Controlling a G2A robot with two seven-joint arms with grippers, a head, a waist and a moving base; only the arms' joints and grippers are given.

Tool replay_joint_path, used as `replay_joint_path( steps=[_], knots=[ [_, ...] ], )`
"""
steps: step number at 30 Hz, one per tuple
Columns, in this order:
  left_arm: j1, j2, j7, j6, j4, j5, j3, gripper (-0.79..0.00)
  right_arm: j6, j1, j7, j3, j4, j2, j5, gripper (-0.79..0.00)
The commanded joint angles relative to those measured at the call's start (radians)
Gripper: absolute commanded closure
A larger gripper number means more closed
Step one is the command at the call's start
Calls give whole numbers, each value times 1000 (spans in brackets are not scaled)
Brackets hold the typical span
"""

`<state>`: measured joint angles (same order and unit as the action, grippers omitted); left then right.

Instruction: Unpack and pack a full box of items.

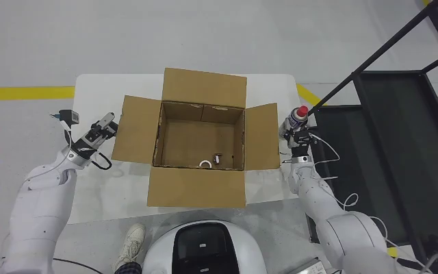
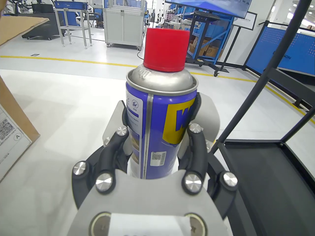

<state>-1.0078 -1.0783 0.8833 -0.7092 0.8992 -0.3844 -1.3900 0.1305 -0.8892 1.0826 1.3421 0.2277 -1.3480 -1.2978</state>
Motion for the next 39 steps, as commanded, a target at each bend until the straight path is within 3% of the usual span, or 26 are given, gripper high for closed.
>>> replay_joint_path(
  steps=[1, 11, 12, 13, 14, 20, 31, 39],
  knots=[
    [0, 0, 0, 0, 0, 0, 0, -785, 2, -2, 1, -1, -3, -1, 6, 0],
    [0, 0, 0, 0, 0, 0, 0, -785, 3, -17, 5, -11, -7, -8, 18, 0],
    [0, 0, 0, 0, 0, 0, 0, -785, 4, -19, 5, -14, -7, -8, 17, -179],
    [0, 0, 0, 0, 0, 0, 0, -785, 7, -22, 7, -15, -6, -9, 17, -576],
    [0, 0, 0, 0, 0, 0, 0, -785, 8, -23, 8, -16, -6, -9, 18, -785],
    [0, 0, 0, 0, 0, 0, 0, -785, 18, -32, 24, -16, -3, -6, 30, -785],
    [0, 0, 0, 0, 0, 0, 0, -785, 36, -75, 209, 7, 90, 19, 43, -785],
    [0, 0, 0, 0, 0, 0, 0, -785, -13, -164, 269, 40, 316, 54, 0, -785]
  ],
)
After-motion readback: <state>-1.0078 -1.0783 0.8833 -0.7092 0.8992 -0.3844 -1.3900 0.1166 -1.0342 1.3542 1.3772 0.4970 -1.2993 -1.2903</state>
